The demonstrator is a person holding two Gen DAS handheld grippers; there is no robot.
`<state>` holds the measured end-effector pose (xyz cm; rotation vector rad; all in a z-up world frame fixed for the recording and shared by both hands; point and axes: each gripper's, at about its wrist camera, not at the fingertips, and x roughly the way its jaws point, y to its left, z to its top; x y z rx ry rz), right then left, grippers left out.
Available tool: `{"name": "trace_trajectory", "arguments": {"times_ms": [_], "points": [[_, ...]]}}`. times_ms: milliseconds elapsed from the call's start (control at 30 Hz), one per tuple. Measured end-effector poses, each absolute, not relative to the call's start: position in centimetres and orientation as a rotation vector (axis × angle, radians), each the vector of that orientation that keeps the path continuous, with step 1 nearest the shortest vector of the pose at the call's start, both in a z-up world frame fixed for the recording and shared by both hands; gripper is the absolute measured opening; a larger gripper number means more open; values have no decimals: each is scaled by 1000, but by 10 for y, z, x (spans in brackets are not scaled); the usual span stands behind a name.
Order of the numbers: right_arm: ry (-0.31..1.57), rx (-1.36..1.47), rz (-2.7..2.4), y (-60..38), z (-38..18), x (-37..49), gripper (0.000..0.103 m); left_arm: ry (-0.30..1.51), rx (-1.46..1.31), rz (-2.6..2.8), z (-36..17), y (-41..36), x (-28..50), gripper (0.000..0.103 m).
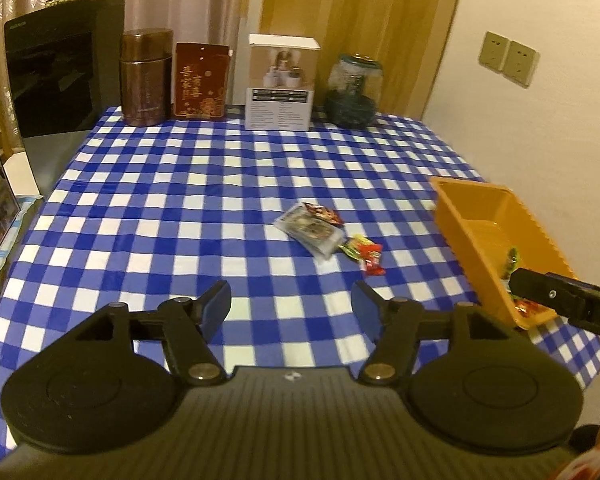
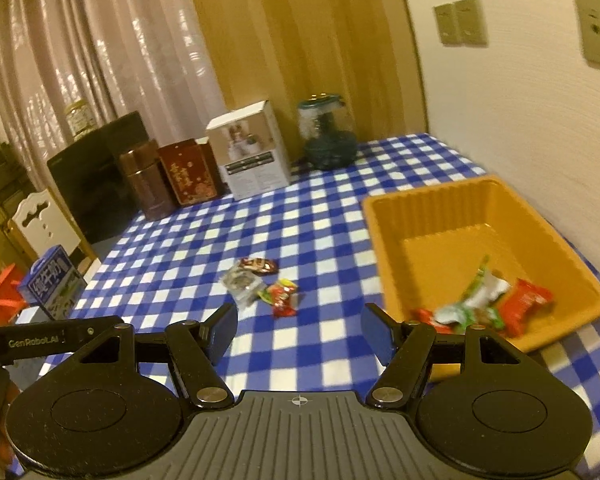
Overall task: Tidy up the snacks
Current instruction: 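Withdraw both open tools from the tray toward the remaining snacks, then grasp the small red candy with the right tool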
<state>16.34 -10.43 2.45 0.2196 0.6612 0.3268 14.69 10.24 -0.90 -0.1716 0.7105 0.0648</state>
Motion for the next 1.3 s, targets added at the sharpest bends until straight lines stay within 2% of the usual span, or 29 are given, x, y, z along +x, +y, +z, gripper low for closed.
{"name": "trace_trajectory", "arguments": {"times_ms": [567, 633, 767, 867, 1167, 1300], "points": [[698, 54, 353, -39, -45, 254, 67, 735, -153, 93, -51, 135, 223, 66], [707, 36, 351, -34, -53, 262, 58, 741, -165, 95, -57, 137, 231, 69], [736, 23, 356, -28, -68, 278, 54, 753, -170, 100, -69, 139, 243, 82], [764, 35, 362, -27, -77, 289, 53, 753, -198, 93, -74, 144, 250, 84], [817, 49, 381, -22, -88, 305, 39, 725, -238, 96, -79, 152, 264, 90], [833, 43, 374, -20, -91, 308, 25, 732, -242, 81, -82, 151, 267, 91]]}}
